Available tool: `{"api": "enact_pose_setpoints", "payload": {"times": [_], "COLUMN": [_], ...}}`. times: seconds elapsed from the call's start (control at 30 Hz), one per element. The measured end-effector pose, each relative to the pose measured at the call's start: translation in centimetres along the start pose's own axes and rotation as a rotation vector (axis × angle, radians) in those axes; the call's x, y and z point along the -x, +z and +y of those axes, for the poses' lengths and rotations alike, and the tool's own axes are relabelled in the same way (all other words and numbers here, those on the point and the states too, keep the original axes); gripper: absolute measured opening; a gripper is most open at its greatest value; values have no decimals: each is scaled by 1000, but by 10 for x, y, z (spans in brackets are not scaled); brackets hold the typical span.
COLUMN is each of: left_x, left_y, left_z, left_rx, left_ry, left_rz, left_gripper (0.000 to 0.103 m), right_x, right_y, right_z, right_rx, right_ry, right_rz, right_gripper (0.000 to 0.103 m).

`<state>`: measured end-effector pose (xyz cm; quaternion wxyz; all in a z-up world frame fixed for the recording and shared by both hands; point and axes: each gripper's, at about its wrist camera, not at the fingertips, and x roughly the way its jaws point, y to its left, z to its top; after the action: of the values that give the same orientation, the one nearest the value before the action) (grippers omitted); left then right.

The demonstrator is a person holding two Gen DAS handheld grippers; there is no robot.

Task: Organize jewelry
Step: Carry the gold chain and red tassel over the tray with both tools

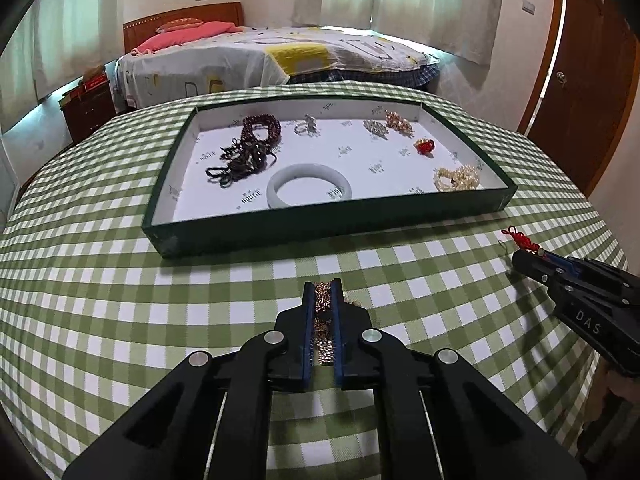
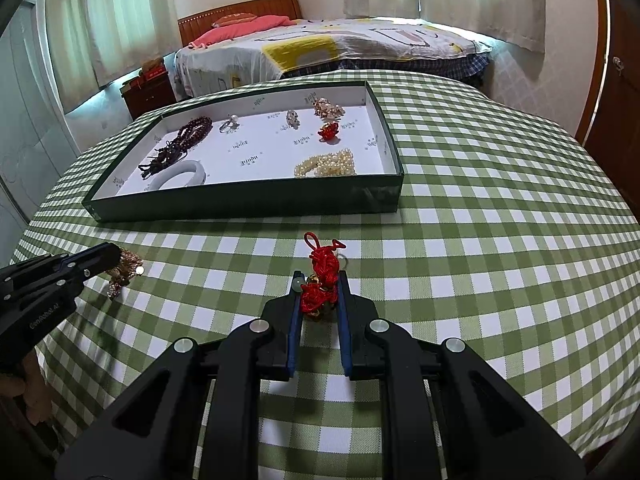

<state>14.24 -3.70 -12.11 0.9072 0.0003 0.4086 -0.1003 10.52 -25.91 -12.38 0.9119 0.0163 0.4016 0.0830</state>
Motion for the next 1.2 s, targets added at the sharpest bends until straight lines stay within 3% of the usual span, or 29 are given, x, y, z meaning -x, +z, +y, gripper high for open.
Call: {"api": "enact_pose_setpoints", "payload": {"times": [0.6, 1.2], "left_x": [27, 57], "left_y": [9, 36], "left_z": [4, 2], "left_rx": [2, 15], "left_ry": [25, -1], "left_rz": [-75, -184], "left_gripper": [8, 8], "right_x": [21, 50], "right_y": [8, 30], "right_z": [9, 19], "right_rx": [17, 16], "right_ry": [14, 55], "right_rz": [-53, -127], "right_gripper": [16, 16]}}
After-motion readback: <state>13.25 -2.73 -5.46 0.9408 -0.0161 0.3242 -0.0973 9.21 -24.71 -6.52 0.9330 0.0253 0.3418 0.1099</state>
